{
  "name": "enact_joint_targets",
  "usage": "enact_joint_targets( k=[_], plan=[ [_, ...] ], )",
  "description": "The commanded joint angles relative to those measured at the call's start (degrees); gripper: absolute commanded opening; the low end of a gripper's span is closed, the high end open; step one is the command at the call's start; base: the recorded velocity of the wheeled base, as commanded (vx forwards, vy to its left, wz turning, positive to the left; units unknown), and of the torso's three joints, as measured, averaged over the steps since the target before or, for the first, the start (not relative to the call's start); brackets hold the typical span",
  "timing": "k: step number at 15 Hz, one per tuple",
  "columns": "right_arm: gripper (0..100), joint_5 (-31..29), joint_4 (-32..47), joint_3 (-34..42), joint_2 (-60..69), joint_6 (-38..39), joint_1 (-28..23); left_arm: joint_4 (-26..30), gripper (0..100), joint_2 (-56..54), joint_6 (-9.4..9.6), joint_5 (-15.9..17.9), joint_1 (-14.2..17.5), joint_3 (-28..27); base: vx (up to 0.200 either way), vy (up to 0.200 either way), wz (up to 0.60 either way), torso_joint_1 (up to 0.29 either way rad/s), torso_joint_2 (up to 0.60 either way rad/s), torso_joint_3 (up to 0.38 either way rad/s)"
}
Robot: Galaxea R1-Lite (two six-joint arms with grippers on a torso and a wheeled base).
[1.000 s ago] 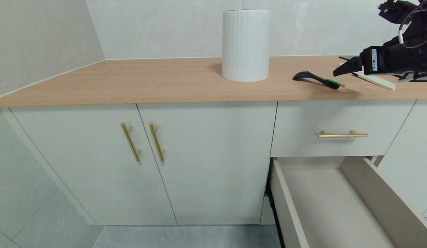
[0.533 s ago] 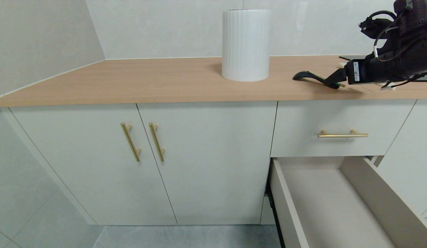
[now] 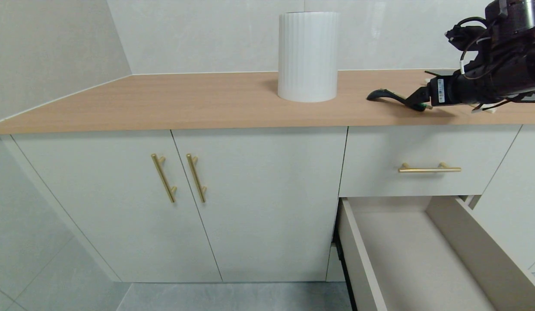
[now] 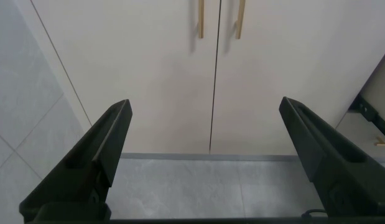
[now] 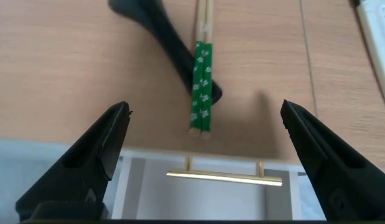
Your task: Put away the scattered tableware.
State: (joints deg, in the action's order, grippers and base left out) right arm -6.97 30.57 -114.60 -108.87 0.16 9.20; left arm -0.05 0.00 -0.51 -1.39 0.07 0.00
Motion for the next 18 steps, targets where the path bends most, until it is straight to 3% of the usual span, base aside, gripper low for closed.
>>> enact_joint_targets(
  k=[1, 9, 10, 18],
  plan=[
    [100, -0.2, -0.1, 0.0, -0.5, 0.1, 0.1, 0.0, 100, 0.1, -0.02, 0.0, 0.0, 0.0, 0.0, 0.0, 0.0, 0.0, 0.0, 0.0],
    [100, -1.0, -1.2, 0.0, -1.3, 0.3, 0.3, 0.0, 100, 0.0, -0.02, 0.0, 0.0, 0.0, 0.0, 0.0, 0.0, 0.0, 0.0, 0.0],
    [0, -1.0, -1.2, 0.0, -1.4, 0.5, 0.3, 0.0, 100, 0.0, -0.02, 0.0, 0.0, 0.0, 0.0, 0.0, 0.0, 0.0, 0.0, 0.0],
    [0, -1.1, -1.1, 0.0, -1.4, 0.5, 0.3, 0.0, 100, 0.0, -0.02, 0.0, 0.0, 0.0, 0.0, 0.0, 0.0, 0.0, 0.0, 0.0]
  ],
)
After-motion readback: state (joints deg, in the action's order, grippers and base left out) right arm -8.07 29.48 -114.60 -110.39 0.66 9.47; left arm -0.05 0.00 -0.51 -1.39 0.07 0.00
